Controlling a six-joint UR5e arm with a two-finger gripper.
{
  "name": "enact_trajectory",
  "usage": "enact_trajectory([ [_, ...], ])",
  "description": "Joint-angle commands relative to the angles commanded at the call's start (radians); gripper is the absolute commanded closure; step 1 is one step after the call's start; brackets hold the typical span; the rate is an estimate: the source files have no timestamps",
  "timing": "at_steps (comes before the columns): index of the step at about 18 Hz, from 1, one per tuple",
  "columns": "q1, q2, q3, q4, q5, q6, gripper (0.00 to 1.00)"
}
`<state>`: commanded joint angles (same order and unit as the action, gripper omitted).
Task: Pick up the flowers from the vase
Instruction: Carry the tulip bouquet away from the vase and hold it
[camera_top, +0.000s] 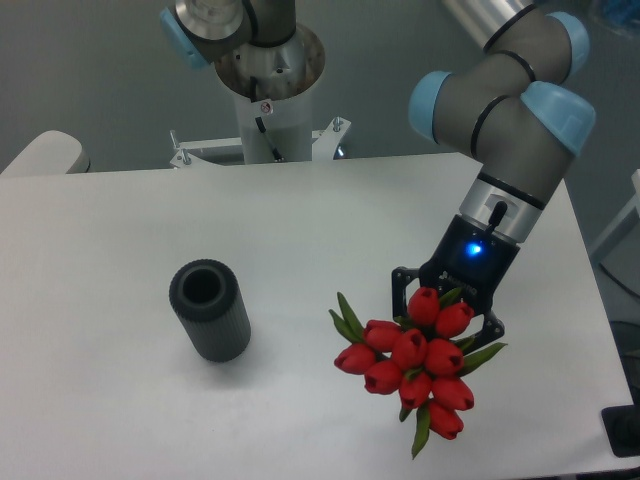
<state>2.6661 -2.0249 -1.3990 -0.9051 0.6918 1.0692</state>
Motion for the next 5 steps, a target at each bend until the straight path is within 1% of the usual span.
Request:
enact_trajectory([
  [5,0.002,0.0,0.003,0.0,0.0,0.002,0.69],
])
